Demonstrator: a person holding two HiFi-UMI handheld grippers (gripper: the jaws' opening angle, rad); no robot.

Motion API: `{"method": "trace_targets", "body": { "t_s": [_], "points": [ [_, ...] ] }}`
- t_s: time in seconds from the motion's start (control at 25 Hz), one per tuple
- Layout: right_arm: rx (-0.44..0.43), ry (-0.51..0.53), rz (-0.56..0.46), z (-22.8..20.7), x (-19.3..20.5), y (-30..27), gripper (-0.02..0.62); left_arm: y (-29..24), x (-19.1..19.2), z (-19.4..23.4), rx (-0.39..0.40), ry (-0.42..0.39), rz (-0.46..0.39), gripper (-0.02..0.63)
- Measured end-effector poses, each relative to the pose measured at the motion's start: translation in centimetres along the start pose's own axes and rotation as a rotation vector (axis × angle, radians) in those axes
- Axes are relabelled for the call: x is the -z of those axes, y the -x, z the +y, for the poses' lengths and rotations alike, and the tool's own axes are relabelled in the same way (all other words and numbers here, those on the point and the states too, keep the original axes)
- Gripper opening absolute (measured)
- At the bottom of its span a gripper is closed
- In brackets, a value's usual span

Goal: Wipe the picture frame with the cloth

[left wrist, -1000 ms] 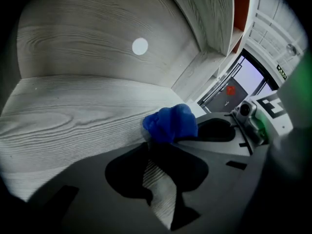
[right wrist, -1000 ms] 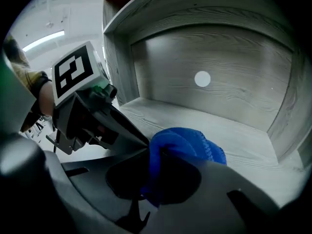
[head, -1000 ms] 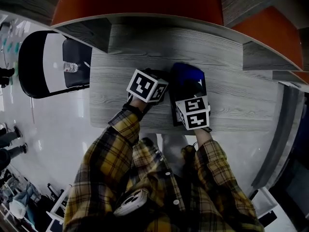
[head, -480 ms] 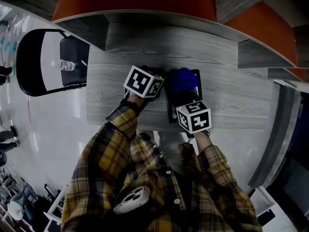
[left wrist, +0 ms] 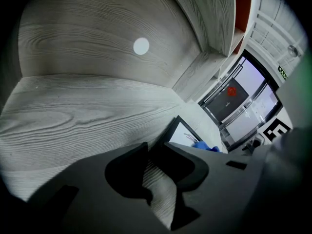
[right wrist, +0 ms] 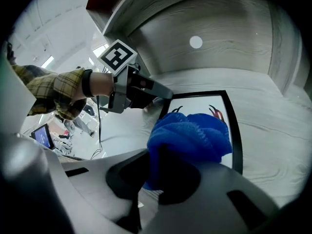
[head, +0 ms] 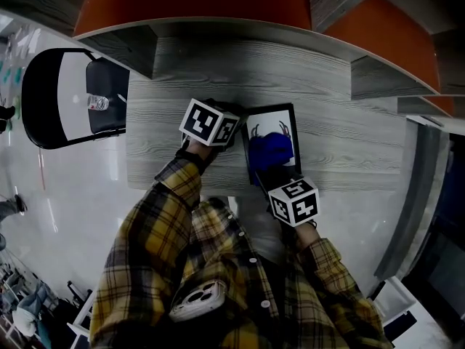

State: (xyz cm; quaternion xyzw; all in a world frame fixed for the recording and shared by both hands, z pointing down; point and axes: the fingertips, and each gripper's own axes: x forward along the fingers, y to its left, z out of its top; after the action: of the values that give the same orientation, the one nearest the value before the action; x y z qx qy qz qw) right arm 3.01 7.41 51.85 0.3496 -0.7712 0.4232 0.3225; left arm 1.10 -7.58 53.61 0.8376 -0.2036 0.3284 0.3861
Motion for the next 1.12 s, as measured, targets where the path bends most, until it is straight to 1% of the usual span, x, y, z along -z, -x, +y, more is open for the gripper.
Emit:
{"method": "trace_targets", "body": {
  "t_s": [0.16,0.24,0.36,0.44,0.52,0.64,0.76,0.84,0.88,1.0,1.04,1.12],
  "points": [
    [-0.052,-0.054,0.026,0.9,1.8,1.0,0.048,-0.1,0.0,0.0,0.004,0.001,0.0,0.097],
    [-0.067,-0.059,0.034,1.3,2.7,1.2,0.048,-0.1,0.1,0.0,0.006,0.0,0.001,0.097],
    [-0.069,-0.052,-0.007,1.4,2.1,2.1,0.049,-0.1,0.1,0.0,0.005,-0.005,0.004,0.097],
    [-0.06,-0.043,-0.078,1.0,-0.3,3.4,0.049,-0.2,0.0,-0.1,0.012,-0.009,0.001,0.097],
    [-0.045,-0.018,-0.166,0.5,-3.9,4.9,0.048,-0.3,-0.1,-0.2,0.02,-0.015,-0.003,0.097],
    [-0.021,0.044,-0.282,-0.5,-9.7,6.6,0.049,-0.2,0.0,-0.1,0.012,-0.014,-0.001,0.097],
    [0.024,0.099,-0.348,-2.1,-14.3,6.6,0.049,-0.2,0.1,-0.2,0.012,-0.012,0.003,0.097],
    [0.058,0.105,-0.338,-3.9,-15.7,4.9,0.049,-0.1,0.1,-0.1,0.008,-0.014,0.004,0.097],
    [0.077,0.101,-0.312,-5.0,-15.7,3.5,0.049,-0.1,0.1,0.0,0.004,-0.015,0.005,0.097],
    [0.138,0.094,-0.19,-7.9,-13.2,-0.8,0.049,-0.2,0.1,0.0,0.001,-0.018,0.004,0.097],
    [0.151,0.092,-0.166,-8.5,-12.2,-1.6,0.049,-0.3,0.1,0.0,0.003,-0.019,0.002,0.097],
    [0.159,0.076,-0.168,-8.9,-11.2,-2.2,0.049,-0.3,-0.1,-0.2,0.012,-0.024,-0.005,0.097]
  ]
}}
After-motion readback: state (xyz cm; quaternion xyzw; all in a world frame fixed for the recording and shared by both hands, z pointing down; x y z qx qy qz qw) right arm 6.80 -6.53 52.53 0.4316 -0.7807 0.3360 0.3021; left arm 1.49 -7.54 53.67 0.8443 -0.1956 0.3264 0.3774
